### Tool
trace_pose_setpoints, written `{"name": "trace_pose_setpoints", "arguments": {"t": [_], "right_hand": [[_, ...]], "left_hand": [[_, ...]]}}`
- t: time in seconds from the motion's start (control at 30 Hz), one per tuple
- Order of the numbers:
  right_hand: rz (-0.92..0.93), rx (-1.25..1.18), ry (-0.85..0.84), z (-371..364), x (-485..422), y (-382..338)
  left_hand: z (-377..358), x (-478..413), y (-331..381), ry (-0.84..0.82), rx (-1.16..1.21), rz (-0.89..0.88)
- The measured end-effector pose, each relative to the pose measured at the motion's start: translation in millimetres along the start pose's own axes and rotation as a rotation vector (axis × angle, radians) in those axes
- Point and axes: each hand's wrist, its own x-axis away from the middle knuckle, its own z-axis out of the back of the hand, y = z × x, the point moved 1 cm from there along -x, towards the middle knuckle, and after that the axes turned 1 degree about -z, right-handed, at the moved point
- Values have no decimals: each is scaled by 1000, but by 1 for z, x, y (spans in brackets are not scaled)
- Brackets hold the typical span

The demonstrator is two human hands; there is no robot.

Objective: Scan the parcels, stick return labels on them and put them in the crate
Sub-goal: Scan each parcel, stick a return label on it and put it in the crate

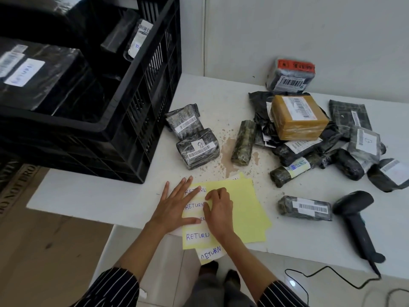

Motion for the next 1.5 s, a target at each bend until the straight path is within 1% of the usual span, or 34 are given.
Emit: {"name": "trace_pose_setpoints", "arguments": {"t": [0.13, 0.37, 0.47, 0.6, 0.67, 0.73, 0.8, 0.87, 0.93, 1.03, 1.13, 1.2, 1.27, 1.37, 1.5], "right_hand": [[-15, -40, 13, -1, 2, 1], [-59, -32, 60, -4, 2, -4], [-19, 4, 19, -1, 3, -4], [90, 4, -72, 11, 12, -2], [82, -91, -144, 20, 17, -1], [6, -288, -191, 33, 19, 1], [-73, -432, -189, 51, 19, 6], [-107, -496, -164, 73, 19, 16], [-130, -513, -131, 104, 19, 30], [-177, -460, -71, 155, 19, 62], [-265, -397, -58, 197, 17, 101], [-342, -343, -129, 218, 13, 124], [-384, -296, -227, 232, 8, 141], [-348, -198, -298, 241, -5, 156], [-252, -103, -379, 243, -19, 162]], "left_hand": [[-3, 0, -1, 16, 15, -12], [-6, 1, -3, 57, 60, -24], [-5, 0, -3, 63, 77, -20], [0, -2, -3, 45, 97, -7], [1, -2, -4, 33, 124, -5], [3, -2, -3, 30, 156, -5], [6, -2, -1, 17, 193, 0], [11, -3, 5, -4, 224, 20], [18, -5, 18, 51, 210, 33], [28, -12, 53, 191, 215, 9], [36, -21, 101, 213, 340, -62], [38, -29, 133, 190, 391, -117], [37, -40, 161, 174, 392, -179], [31, -59, 191, 146, 357, -251], [21, -78, 214, 118, 323, -317]]}}
